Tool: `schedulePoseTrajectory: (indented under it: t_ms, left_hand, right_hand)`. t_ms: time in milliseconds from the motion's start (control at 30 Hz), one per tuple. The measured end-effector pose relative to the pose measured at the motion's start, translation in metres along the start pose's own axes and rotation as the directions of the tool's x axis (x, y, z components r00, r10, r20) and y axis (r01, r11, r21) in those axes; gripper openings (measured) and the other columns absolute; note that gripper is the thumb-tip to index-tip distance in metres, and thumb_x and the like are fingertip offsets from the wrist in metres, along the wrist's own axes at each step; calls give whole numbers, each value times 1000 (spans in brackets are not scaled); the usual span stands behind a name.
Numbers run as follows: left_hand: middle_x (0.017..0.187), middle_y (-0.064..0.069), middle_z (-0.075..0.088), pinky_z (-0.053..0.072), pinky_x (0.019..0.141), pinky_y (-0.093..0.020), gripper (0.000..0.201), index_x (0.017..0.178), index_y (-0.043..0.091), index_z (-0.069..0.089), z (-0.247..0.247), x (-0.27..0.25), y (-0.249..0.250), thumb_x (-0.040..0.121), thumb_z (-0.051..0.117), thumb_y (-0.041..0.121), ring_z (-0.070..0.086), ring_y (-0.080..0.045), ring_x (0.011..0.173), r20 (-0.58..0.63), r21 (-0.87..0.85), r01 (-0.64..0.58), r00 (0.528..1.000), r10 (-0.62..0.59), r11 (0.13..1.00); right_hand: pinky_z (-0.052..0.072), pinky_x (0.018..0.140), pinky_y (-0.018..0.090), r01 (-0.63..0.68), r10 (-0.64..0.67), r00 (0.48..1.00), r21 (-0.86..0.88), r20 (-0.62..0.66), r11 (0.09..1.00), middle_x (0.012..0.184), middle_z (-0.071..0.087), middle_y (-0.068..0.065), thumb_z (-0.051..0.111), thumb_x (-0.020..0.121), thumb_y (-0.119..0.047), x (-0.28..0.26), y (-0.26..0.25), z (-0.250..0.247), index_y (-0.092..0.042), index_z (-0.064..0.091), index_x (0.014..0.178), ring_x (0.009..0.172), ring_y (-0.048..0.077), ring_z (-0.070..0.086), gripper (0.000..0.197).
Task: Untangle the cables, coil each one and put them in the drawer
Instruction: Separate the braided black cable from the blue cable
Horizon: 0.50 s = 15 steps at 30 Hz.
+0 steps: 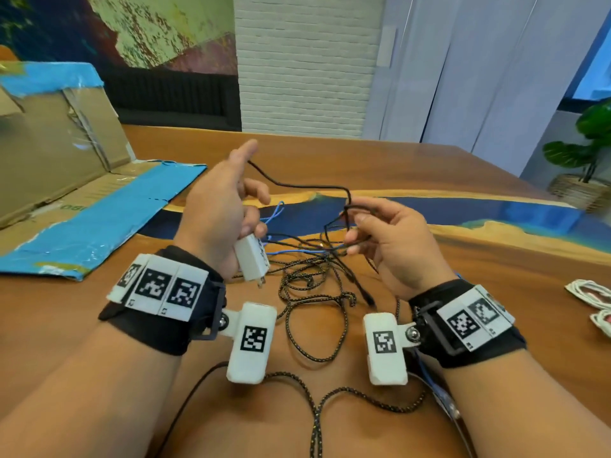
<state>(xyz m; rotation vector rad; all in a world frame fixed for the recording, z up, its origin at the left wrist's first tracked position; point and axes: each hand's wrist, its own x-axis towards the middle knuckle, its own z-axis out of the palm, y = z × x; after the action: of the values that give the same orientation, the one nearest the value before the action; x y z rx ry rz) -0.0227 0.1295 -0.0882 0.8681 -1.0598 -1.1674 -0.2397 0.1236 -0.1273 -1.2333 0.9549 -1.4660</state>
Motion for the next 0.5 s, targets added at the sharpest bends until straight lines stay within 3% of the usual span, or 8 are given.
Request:
schedulePoseTrajectory:
  t_ms: [67, 200, 333, 400, 467, 500]
  left_hand:
    - [77, 0, 63, 39, 43, -26, 35, 139, 42, 54, 1, 0, -3, 105, 49, 34, 30, -10, 44, 3, 87, 4, 1000, -4, 996]
    - [79, -3, 67, 37, 44, -28, 50, 144, 40, 50, 6, -5, -11, 99, 61, 22, 35, -10, 41, 169, 252, -9, 985, -35, 968]
    - [74, -6, 63, 35, 43, -26, 51, 137, 38, 59, 12, -12, -19, 90, 71, 21, 37, -9, 38, 368, 304, -31, 926, -87, 952]
    - [73, -6, 59, 33, 45, -27, 48, 126, 35, 68, 14, -14, -21, 81, 78, 25, 37, -9, 38, 387, 273, -25, 918, -86, 962]
    - [77, -6, 64, 34, 47, -29, 33, 103, 26, 78, 13, -13, -21, 71, 83, 32, 41, -9, 40, 345, 302, -40, 936, -70, 952]
    - [75, -5, 66, 35, 47, -28, 24, 91, 20, 78, 13, -12, -21, 71, 83, 33, 43, -8, 40, 328, 329, -47, 942, -67, 943]
  right_hand:
    - [57, 57, 26, 38, -39, 999, 67, 19, 997, 98, 71, 14, 53, 100, 5, -2, -3, 2, -8, 70, 112, 67, 20, 66, 25]
    - [58, 60, 29, -13, -16, 989, 203, 145, 979, 99, 62, 12, 55, 99, 0, -8, -7, 6, -8, 64, 128, 71, 21, 63, 31]
    - [60, 74, 40, -114, 7, 943, 301, 334, 947, 98, 54, 19, 50, 91, -16, -12, -7, 6, 0, 57, 137, 79, 26, 61, 49]
    - [60, 81, 42, -134, -1, 926, 331, 378, 934, 99, 58, 21, 45, 93, -15, -13, -8, 6, 3, 58, 136, 86, 28, 63, 48]
    - [62, 77, 36, -103, -5, 938, 293, 346, 950, 99, 68, 18, 44, 98, -2, -14, -9, 7, 1, 64, 125, 87, 27, 70, 34]
    - [63, 72, 33, -75, -8, 948, 251, 317, 965, 93, 70, 15, 48, 97, 3, -14, -9, 9, -1, 67, 119, 79, 24, 71, 30]
